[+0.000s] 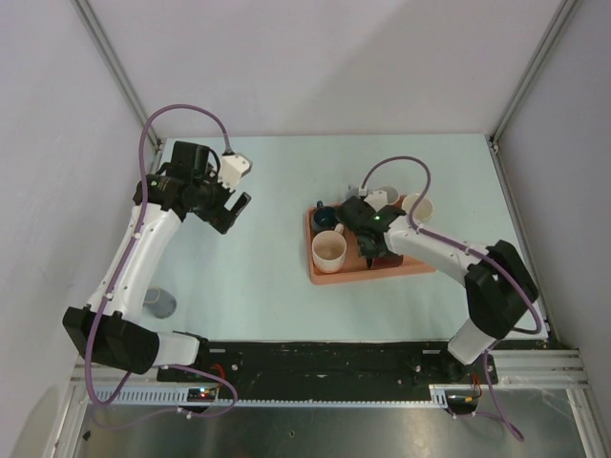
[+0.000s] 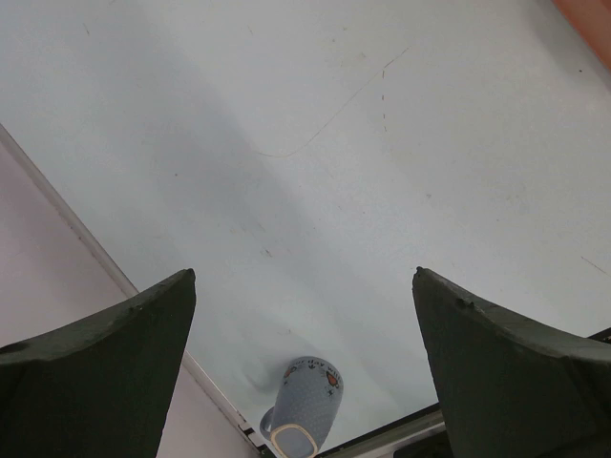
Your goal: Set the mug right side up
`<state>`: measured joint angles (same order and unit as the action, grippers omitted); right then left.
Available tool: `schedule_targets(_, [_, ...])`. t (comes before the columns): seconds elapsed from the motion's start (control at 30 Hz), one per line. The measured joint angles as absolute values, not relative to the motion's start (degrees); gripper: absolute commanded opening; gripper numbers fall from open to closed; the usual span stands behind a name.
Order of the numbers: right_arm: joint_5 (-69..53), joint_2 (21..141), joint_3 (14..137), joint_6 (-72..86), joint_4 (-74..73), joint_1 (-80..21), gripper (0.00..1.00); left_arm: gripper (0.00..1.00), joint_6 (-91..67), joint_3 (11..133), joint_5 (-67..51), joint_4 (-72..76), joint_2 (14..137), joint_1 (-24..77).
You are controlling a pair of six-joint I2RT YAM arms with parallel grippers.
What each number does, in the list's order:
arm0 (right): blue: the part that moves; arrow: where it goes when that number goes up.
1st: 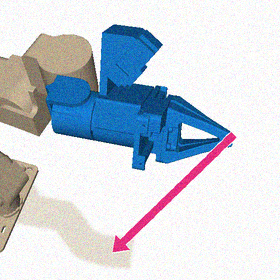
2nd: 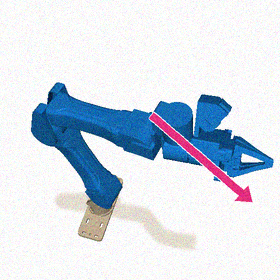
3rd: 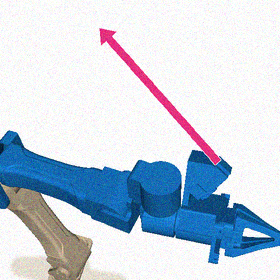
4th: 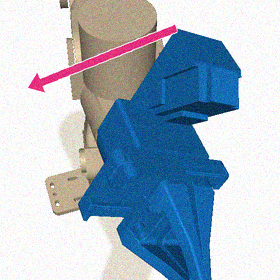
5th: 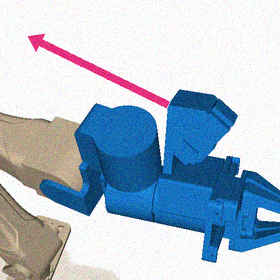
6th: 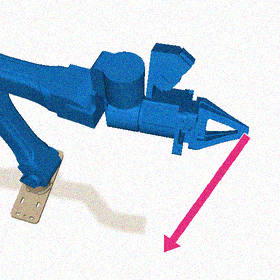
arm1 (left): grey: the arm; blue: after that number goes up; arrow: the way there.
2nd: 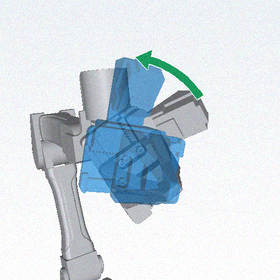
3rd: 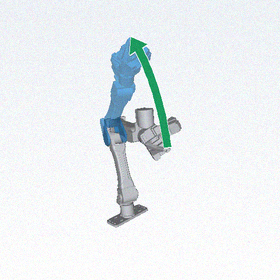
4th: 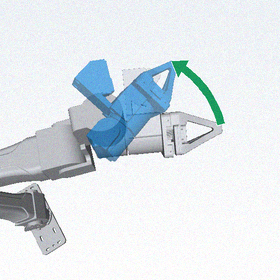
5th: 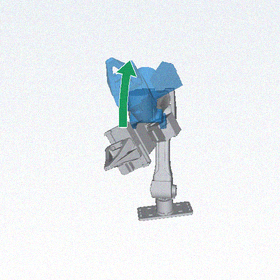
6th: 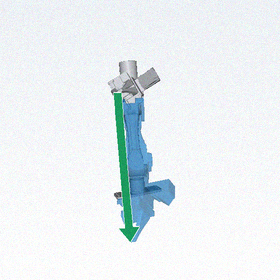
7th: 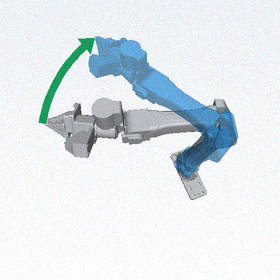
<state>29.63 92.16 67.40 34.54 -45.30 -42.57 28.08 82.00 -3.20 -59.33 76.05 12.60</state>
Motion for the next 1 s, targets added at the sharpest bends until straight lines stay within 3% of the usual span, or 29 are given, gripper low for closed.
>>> schedule_targets(0.2, [37.45, 102.56, 75.37, 34.11, -55.81, -46.19, 0.54, 0.98, 28.12, 82.0, -3.11, -59.33, 76.05, 12.6])
schedule_targets(0.27, [39.92, 105.01, 76.9, 33.63, -58.06, -47.27, 0.48, 0.98, 28.12, 82.0, -3.16, -59.33, 76.05, 12.6])
schedule_targets(0.43, [44.82, 107.04, 77.91, 32.47, -62.19, -48.64, 0.19, 0.98, 28.12, 82.0, -3.16, -59.33, 76.05, 12.6])
schedule_targets(0.6, [49.69, 107.81, 80.53, 32.4, -67.05, -48.95, 0.02, 0.98, 28.12, 82.0, -3.16, -59.33, 76.05, 12.6])
schedule_targets(0.8, [46.0, 106.02, 82.74, 33.12, -67.61, -48.1, 0.0, 0.98, 28.12, 82.0, -3.14, -59.33, 76.05, 12.6])
schedule_targets(1.0, [29.28, 93.25, 76.31, 34.57, -60.01, -37.6, 0.0, 0.98, 28.1, 82.0, -3.31, -59.37, 76.05, 12.4])
